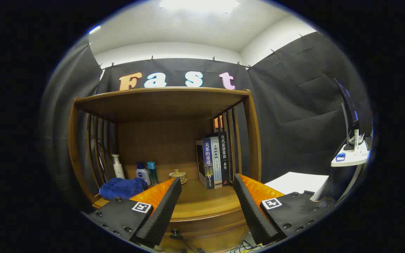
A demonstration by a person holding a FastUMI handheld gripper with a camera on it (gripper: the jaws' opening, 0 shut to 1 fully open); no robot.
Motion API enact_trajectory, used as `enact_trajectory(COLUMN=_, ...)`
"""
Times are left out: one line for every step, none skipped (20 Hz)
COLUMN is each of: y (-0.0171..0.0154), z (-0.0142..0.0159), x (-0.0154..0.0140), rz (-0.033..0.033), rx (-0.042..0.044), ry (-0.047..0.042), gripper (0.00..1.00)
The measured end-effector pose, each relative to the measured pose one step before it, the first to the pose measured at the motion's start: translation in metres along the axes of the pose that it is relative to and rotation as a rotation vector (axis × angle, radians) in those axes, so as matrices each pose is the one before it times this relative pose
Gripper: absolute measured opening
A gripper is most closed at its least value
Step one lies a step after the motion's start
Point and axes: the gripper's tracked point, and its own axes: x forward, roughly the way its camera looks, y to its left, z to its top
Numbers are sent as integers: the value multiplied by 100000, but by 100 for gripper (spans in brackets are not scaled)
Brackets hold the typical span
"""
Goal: Pull open the drawer, take out the items inside it, and place them on the countertop above the cabinet.
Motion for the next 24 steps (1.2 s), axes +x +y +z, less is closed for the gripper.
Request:
enact_trajectory(y=-75, z=56, x=69, rz=-184, rx=64, ry=-66, gripper=98)
enact_trajectory(y=-42, z=-38, x=-89, rz=2, rx=110, ry=-125, gripper=98)
enact_trajectory(y=-25, z=-3, x=34, rz=-16, rx=98, ry=-89, gripper=98)
enact_trajectory(y=25, z=-127, x=-100, rz=79, rx=26, ry=67, gripper=98)
enact_trajectory(y=-18, z=-3, x=209, rz=99, rx=-102, ry=107, gripper=98)
enact_trajectory(y=7, z=-12, x=-9, rz=64, rx=-244, ry=175, gripper=98)
enact_trajectory(y=13, z=-52, x=-39, rz=16, rx=-254, ry=104, gripper=98)
enact_trajectory(y=19, z=55, x=26, rz=2, rx=-180, ry=-50, gripper=98)
enact_trajectory(y=-51, z=-78, x=-69, rz=-15, rx=-73, ry=-54, gripper=98)
enact_trajectory(y=112, z=3, x=-116, rz=133, rx=-3, ry=-292, gripper=98)
enact_trajectory(y=-9, z=96, x=125, rz=156, rx=14, ry=-438, gripper=98)
enact_trajectory(y=21, z=52, x=40, rz=20, rx=-3, ry=-270, gripper=98)
enact_trajectory(y=3, z=30, x=-6, rz=54, rx=-49, ry=-97, gripper=98)
enact_trajectory(y=-3, z=-25, x=41, rz=89, rx=-125, ry=-32, gripper=98)
enact_trajectory(y=12, z=34, x=56, rz=34, rx=-42, ry=-94, gripper=98)
enact_trajectory(y=-39, z=-53, x=-92, rz=88, rx=52, ry=-121, gripper=98)
enact_trajectory(y=107, z=-142, x=-93, rz=172, rx=21, ry=-105, gripper=98)
enact_trajectory(y=16, z=-130, x=-39, rz=168, rx=-43, ry=-106, gripper=98)
enact_trajectory(y=-47, z=-103, x=178, rz=218, rx=-44, ry=4, gripper=98)
enact_trajectory(y=43, z=-211, x=204, rz=182, rx=146, ry=299, gripper=98)
enact_trajectory(y=102, z=-447, x=-22, rz=473, rx=379, ry=491, gripper=98)
enact_trajectory(y=208, z=-493, x=23, rz=479, rx=466, ry=315, gripper=98)
enact_trajectory(y=61, z=-356, x=-54, rz=204, rx=568, ry=212, gripper=98)
enact_trajectory(y=148, z=-551, x=-85, rz=358, rx=578, ry=-7, gripper=98)
